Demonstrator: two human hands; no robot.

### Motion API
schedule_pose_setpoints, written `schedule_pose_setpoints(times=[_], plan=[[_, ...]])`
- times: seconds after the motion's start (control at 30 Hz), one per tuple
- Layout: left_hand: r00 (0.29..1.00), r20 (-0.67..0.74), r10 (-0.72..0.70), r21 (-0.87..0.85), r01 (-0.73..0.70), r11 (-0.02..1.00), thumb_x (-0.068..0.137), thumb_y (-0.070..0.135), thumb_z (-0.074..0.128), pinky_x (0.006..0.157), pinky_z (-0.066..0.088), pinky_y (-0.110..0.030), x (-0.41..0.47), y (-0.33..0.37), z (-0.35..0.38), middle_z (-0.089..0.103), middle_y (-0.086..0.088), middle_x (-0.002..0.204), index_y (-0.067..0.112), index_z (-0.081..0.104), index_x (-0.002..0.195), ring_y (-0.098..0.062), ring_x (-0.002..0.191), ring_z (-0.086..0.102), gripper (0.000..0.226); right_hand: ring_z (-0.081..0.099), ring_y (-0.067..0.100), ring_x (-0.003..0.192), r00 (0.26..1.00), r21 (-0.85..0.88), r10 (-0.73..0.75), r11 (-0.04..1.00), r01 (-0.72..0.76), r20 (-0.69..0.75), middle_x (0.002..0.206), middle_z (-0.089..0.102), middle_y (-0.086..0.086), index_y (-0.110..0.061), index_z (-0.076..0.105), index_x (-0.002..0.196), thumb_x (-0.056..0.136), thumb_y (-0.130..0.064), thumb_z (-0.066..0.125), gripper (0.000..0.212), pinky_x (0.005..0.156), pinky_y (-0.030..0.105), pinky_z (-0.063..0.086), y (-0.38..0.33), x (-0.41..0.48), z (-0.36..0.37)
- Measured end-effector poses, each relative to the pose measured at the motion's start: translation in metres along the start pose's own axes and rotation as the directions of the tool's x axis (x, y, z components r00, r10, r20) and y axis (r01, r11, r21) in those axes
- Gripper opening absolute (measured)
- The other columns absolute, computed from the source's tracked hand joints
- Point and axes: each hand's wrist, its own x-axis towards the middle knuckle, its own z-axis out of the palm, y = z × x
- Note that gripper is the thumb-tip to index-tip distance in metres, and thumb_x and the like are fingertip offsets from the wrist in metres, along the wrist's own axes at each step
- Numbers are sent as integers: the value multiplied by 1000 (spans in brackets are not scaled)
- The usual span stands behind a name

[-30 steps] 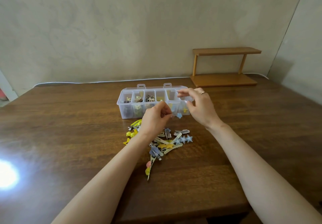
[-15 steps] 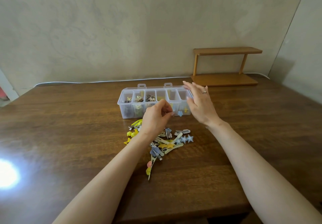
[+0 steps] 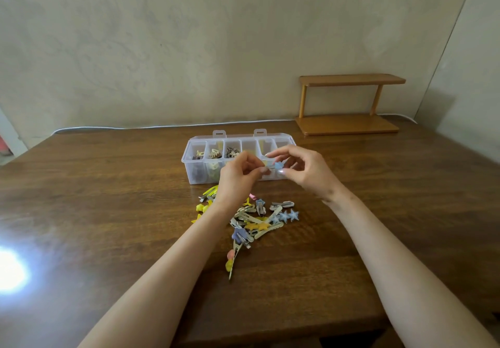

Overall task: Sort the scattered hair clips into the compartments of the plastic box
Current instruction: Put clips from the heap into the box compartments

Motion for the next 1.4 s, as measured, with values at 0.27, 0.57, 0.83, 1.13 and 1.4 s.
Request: schedule_pose_setpoints(times=[0.27, 0.57, 0.83, 1.13, 1.4], plan=[[1000, 31, 5, -66, -3, 998, 85, 16, 64, 76, 53, -37, 0, -1, 0, 71, -7, 82, 12, 61, 87, -19, 81, 67, 5, 63, 15, 84, 995, 32, 20, 999, -17, -94, 90, 66, 0, -19, 69, 92, 80, -1, 69, 21, 74, 25, 54, -1, -1, 5], [997, 75, 27, -83, -21, 996, 89, 14, 60, 59, 43, -12, -1, 0, 2, 73, -3, 85, 12, 65, 94, 0, 68, 64, 7, 64, 15, 81, 988, 35, 14, 999, -8, -155, 86, 67, 0, -16, 71, 86, 80, -4, 71, 14, 71, 26, 55, 1, 1, 4], [994, 30, 106, 106, -109, 988, 84, 19, 67, 67, 49, -18, -2, 0, 4, 67, 3, 85, 16, 64, 97, -9, 80, 63, 14, 61, 7, 70, 951, 17, 24, 1000, -20, -309, 79, 65, -1, -9, 69, 88, 81, -8, 71, 8, 63, 17, 52, 2, 1, 3], [908, 419, 4, 500, -235, 834, 76, 40, 71, 73, 54, -34, -1, -3, -2, 66, 9, 81, 22, 65, 84, -8, 77, 60, 22, 60, 9, 88, 837, -238, -109, 971, -26, -536, 97, 68, 5, -6, 70, 106, 89, -4, 60, 20, 83, 26, 53, 20, 12, 0], [863, 506, -9, 481, -273, 833, 76, 40, 71, 76, 54, -34, 0, -4, -4, 67, 5, 87, 17, 67, 84, -8, 80, 60, 24, 50, 8, 81, 890, -395, -170, 919, -13, -424, 99, 63, -1, -17, 65, 119, 89, -6, 58, 32, 73, 15, 42, 21, 13, 2]])
